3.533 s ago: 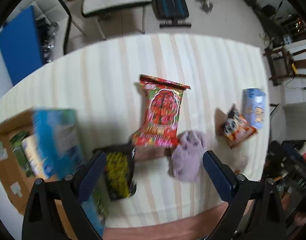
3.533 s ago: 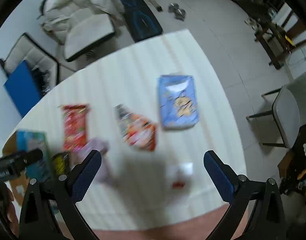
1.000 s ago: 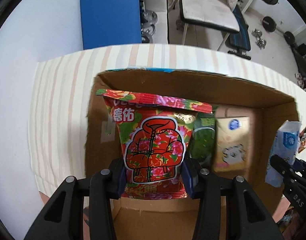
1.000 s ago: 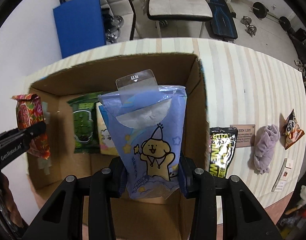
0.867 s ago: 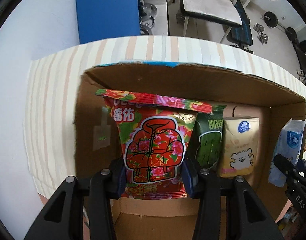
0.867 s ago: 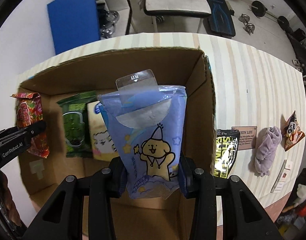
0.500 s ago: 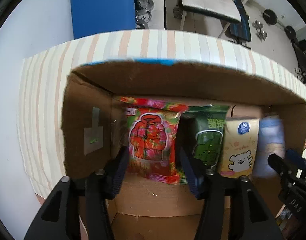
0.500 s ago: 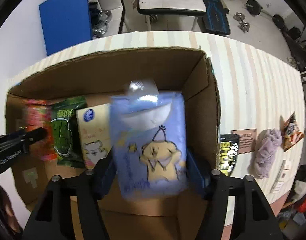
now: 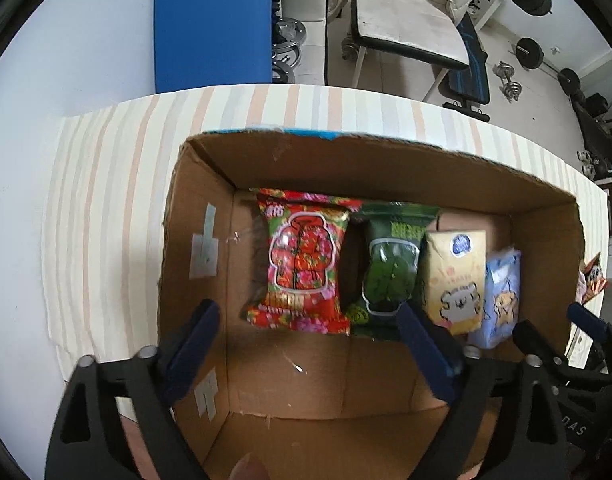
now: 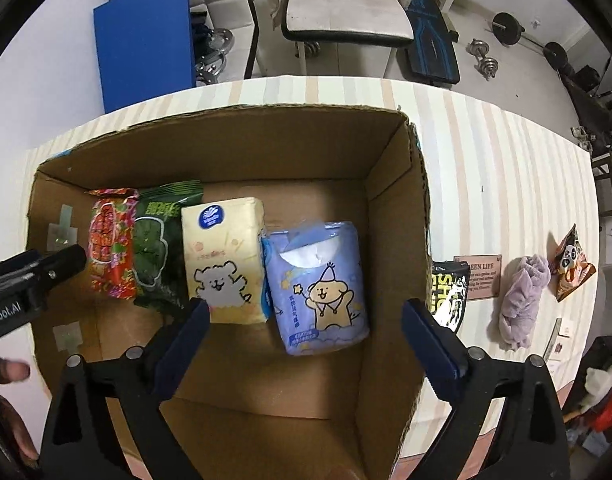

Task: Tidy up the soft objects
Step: 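Carry both packs into the box beside the others and release them, then lift both tools away from the box toward the remaining items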

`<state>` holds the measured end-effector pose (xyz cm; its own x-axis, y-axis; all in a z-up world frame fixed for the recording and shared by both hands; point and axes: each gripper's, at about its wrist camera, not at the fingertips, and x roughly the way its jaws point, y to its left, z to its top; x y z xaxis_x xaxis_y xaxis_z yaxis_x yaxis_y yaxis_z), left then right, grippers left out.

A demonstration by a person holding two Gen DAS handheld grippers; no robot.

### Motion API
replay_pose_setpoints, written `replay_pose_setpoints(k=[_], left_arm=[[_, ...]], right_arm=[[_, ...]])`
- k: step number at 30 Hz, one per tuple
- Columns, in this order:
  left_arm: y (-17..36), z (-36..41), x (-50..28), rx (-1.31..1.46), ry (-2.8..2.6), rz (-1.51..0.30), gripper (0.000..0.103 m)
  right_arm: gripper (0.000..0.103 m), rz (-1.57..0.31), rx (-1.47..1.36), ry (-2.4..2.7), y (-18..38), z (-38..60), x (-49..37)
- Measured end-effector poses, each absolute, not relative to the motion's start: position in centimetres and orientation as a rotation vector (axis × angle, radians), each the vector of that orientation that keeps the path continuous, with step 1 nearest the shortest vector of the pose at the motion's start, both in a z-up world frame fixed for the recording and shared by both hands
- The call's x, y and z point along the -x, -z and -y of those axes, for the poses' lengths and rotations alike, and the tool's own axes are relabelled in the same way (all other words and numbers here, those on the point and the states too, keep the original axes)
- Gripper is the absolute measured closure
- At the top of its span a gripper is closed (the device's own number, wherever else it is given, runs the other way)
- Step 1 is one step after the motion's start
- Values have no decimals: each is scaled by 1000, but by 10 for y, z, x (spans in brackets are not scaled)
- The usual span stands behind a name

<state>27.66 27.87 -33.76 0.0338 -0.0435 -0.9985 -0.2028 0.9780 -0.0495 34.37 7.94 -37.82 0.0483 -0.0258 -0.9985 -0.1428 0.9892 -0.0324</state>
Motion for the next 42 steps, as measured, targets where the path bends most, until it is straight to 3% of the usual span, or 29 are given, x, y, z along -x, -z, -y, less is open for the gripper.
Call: replay_pose_setpoints(k=[17,32,42], left_arm=[[279,-250,-216,198,-120,-1385,6],[196,-226,-133,175,-134,-1241,6],[176,-181,-135,67,-134,-1207,6]], right_arm=[[0,-1438,131,-132,328,-66,-279],[0,-1292,74,-238,230,-47,-192],[0,-1243,-3,-288,209,-23,-182]])
